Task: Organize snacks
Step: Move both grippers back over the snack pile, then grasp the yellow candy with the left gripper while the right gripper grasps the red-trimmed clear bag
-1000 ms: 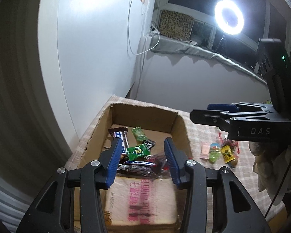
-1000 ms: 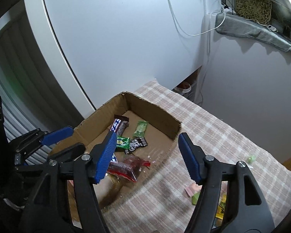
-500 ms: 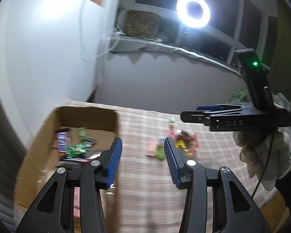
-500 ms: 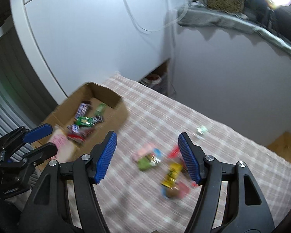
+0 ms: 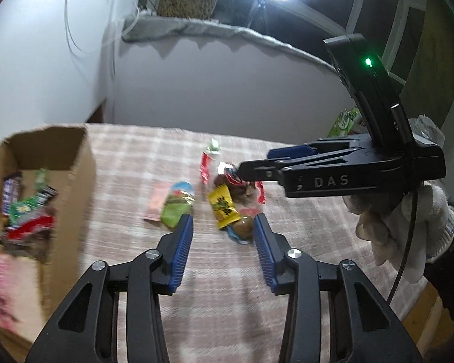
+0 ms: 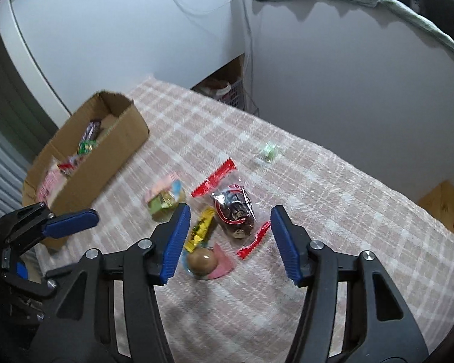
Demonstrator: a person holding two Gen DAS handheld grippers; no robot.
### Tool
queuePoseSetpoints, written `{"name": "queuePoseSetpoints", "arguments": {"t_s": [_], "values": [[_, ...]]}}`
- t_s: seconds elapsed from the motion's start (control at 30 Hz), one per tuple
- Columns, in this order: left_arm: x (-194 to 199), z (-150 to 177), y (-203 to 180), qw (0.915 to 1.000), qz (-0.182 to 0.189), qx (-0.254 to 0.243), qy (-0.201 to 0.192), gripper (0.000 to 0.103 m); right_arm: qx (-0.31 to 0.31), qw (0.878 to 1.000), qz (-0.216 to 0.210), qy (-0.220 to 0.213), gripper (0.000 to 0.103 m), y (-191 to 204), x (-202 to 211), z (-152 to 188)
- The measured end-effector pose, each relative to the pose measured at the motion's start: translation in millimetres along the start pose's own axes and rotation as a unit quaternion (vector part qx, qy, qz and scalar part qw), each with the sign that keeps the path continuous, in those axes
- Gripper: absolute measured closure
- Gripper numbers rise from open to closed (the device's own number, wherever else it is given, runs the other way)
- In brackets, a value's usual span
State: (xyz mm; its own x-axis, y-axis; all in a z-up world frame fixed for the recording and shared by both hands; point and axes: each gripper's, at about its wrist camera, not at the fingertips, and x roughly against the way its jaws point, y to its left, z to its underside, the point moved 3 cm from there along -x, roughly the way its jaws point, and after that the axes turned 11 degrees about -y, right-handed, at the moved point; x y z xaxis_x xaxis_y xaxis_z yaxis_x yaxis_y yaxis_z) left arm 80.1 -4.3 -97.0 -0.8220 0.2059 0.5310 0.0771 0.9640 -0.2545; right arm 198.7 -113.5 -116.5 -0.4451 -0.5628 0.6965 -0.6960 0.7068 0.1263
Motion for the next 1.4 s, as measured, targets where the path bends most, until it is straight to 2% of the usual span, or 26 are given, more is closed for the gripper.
{"name": "queuePoseSetpoints", "arguments": {"t_s": [0.13, 0.33, 0.47, 0.67, 0.87, 1.07, 1.4], "values": [[-24, 2, -2, 0.9998, 0.004, 0.010, 0.018, 0.067, 0.014, 1.000, -0.005, 0.022, 0.055, -5, -21, 0], [-47, 1, 3, 0.9990, 0.008, 0.026, 0.034, 0.070, 0.029, 0.998, -0.030, 0.045, 0.055, -8, -42, 1], [-60, 1, 4, 0.9986, 0.008, 0.023, 0.047, 0.070, 0.039, 0.997, -0.032, 0.054, 0.055, -7, -52, 2], [-76, 5, 3, 0.9978, -0.011, 0.009, 0.064, 0.070, 0.038, 0.997, -0.027, 0.063, 0.055, -18, -63, 5], [-86, 2, -4, 0.9968, -0.028, -0.024, 0.071, 0.070, 0.036, 0.997, -0.023, 0.061, 0.056, -26, -61, 6], [-91, 2, -12, 0.9946, -0.046, -0.061, 0.071, 0.080, 0.034, 0.998, -0.011, 0.059, 0.056, -35, -57, 8], [-91, 5, -12, 0.9939, -0.046, -0.071, 0.070, 0.081, 0.039, 0.998, 0.014, 0.053, 0.059, -43, -48, 16]]}}
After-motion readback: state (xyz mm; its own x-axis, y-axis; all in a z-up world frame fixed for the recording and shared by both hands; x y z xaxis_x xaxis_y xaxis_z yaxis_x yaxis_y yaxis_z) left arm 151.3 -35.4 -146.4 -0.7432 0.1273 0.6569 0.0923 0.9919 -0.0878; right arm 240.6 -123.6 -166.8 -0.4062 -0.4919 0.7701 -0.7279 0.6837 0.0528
